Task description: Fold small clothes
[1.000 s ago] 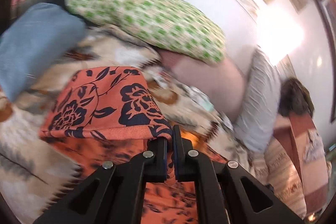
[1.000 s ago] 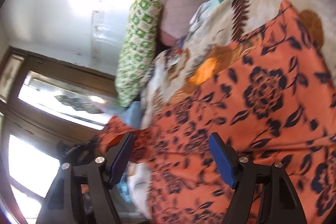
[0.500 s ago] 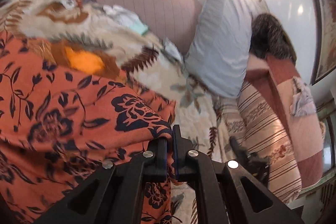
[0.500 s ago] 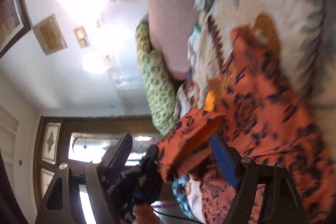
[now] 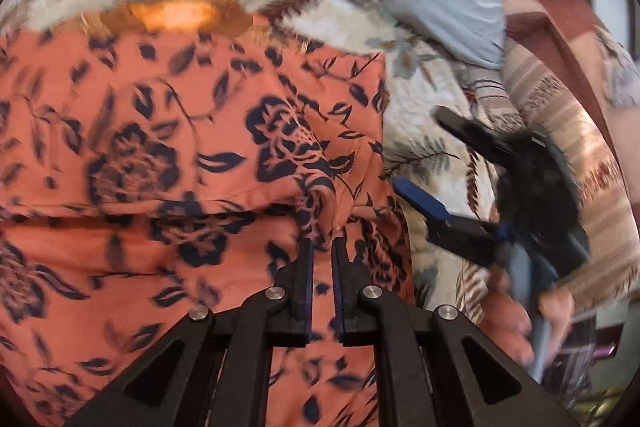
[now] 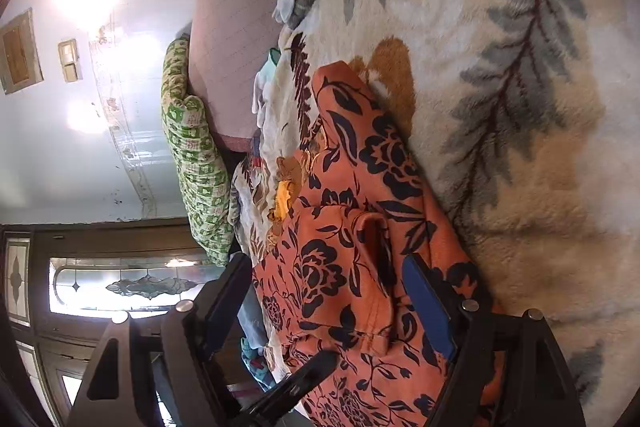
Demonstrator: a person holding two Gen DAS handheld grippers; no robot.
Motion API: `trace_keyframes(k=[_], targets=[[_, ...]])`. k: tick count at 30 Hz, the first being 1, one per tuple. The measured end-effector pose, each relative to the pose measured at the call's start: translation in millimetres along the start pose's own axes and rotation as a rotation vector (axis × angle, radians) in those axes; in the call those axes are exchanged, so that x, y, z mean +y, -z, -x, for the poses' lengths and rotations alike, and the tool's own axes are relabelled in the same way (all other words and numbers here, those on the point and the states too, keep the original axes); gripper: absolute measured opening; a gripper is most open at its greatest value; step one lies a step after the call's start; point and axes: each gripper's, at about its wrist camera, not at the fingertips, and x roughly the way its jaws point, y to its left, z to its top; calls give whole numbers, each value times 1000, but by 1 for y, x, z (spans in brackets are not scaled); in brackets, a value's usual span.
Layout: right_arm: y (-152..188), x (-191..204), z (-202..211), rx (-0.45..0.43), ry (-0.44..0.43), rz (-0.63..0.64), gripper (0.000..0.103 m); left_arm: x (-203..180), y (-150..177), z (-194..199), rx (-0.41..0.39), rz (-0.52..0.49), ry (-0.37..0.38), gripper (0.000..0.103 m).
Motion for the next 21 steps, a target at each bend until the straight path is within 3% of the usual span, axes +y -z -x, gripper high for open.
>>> trace_keyframes(k=[4,9,10,12,15,21], targets=[[-1,13,-14,-38,34,66,79,37,2,46,-92,-15,-73,8],[-5,10,-35,-57,129,75,69,105,-6,82,-210,66,-267,8],[-6,9,-41,-49,128,69,65,118,-7,86,-221,87,-298,8],[-4,9,-50,-14,181,80,37,144,-8,91,-230,123,-355,8],[4,18,-59,-27,320,163,25,168,-10,88,-230,147,-410,8],[7,56,-48,-167,422,360,10,192,-5,69,-213,151,-414,9]])
